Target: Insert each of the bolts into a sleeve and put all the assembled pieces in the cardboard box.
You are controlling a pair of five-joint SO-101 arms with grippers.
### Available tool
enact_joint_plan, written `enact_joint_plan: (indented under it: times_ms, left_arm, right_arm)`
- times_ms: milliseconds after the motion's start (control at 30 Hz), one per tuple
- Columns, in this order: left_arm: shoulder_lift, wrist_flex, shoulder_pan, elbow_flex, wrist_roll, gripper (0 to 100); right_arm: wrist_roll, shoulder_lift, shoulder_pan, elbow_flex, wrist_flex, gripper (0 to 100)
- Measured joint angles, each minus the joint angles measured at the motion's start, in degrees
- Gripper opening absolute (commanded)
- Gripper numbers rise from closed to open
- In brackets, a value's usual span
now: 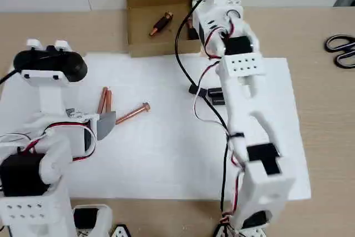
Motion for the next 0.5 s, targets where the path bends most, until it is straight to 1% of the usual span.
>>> enact_joint_plan:
  times_ms: [233, 367, 500]
  left_arm:
    - [0.0, 0.0, 0.0, 0.0, 0.0, 28]
    - [0.0, 0.0, 0.0, 0.0, 0.0, 28]
    - [0.0, 0.0, 0.0, 0.0, 0.0, 28]
  right_arm:
    - [0.0, -16.18, 0.0, 1.32, 28.4, 18.7]
    - [0.0, -21.36, 0.0, 1.41, 40.26, 18.7]
    - [0.0, -22.24, 0.0, 1.41, 50.46, 18.9]
